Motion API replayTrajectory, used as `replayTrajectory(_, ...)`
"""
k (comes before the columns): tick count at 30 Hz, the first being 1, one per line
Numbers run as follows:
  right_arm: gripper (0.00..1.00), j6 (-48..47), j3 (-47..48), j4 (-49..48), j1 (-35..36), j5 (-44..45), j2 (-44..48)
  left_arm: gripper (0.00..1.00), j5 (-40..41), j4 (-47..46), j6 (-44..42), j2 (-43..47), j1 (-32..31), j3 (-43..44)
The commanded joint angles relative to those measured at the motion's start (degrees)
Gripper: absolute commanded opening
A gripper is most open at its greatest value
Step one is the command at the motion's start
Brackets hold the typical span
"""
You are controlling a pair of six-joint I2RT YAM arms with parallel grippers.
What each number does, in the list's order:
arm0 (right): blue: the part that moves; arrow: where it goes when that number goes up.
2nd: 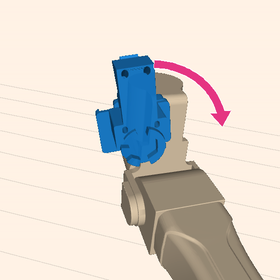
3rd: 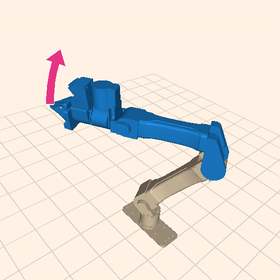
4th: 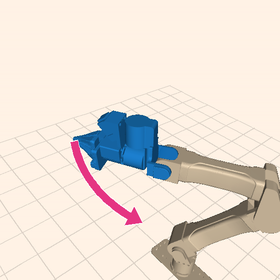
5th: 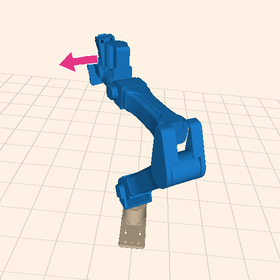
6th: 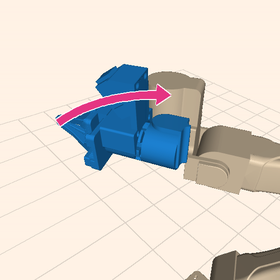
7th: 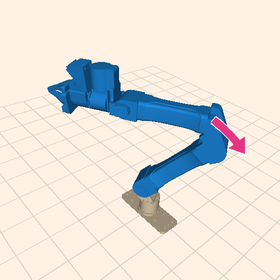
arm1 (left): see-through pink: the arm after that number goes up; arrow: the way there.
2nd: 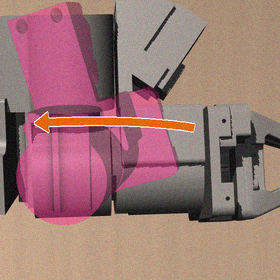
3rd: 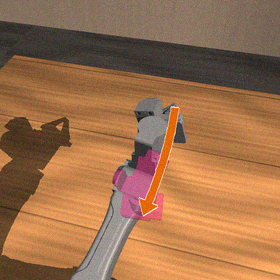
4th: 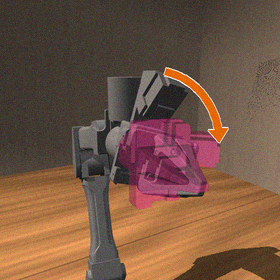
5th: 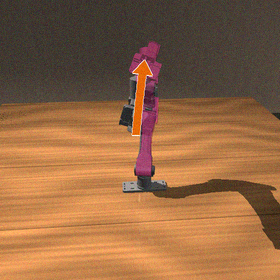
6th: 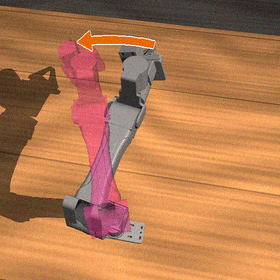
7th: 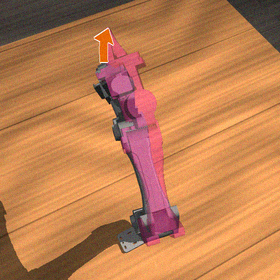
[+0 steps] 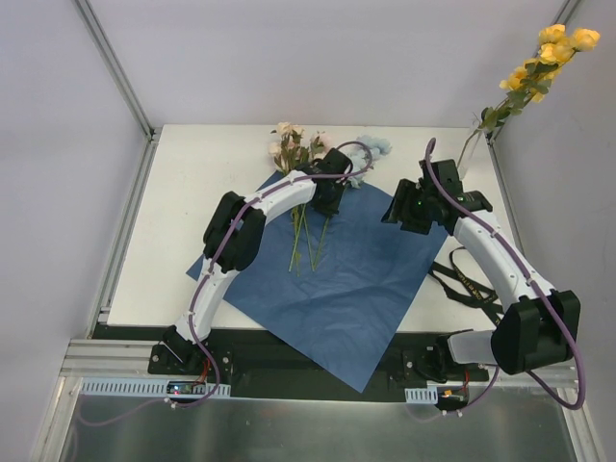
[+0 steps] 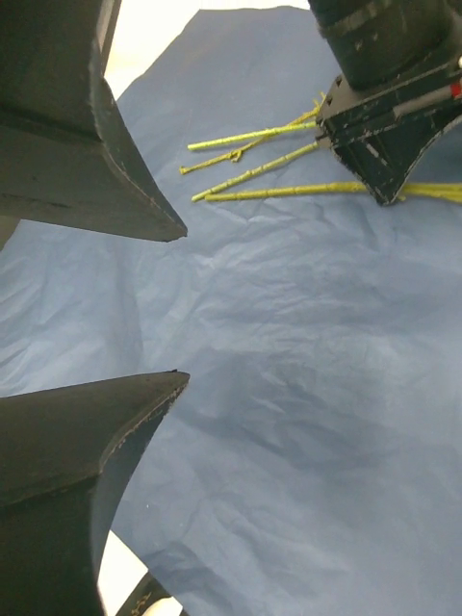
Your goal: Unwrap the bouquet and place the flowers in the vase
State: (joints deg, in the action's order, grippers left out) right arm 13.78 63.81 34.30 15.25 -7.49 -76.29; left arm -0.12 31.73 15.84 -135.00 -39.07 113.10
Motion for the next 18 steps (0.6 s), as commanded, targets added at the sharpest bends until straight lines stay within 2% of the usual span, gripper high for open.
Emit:
replayTrajectory(1, 0.61, 1.8, 3.9, 0.3, -0.4, -4.7, -0.3, 0.0, -4.2, 1.8, -1.2, 7.3, -0.7, 2.0)
replayTrajectory(5, 0.68, 4.0, 5.4, -3.6, -3.8, -14.4, -1.8, 0.0, -9.7, 1.2, 0.8, 18.3, -0.7, -0.2)
replayTrajectory(7, 0.76, 4.2, 6.3, -5.6, -4.6, -18.7, -1.7, 0.0, -13.0, -1.3, 2.8, 24.8, -0.7, -4.3)
replayTrajectory(9, 0.84, 3.8, 7.6, -8.1, -4.7, -20.6, -1.2, 0.0, -18.3, -2.6, 4.6, 29.9, -0.7, -8.7)
replayTrajectory(12, 0.9, 4.8, 8.1, -11.3, -4.8, -22.3, 0.1, 0.0, -22.0, -5.8, 5.8, 35.0, -0.7, -14.2)
replayTrajectory(16, 0.91, 12.4, 5.3, -19.3, -4.8, -26.5, 0.9, 0.0, -24.7, -8.4, 6.0, 39.2, -0.7, -19.1)
replayTrajectory(18, 0.92, 17.7, 2.9, -27.0, -4.6, -26.4, 2.5, 0.0, -26.0, -10.3, 6.3, 40.9, -0.7, -21.6)
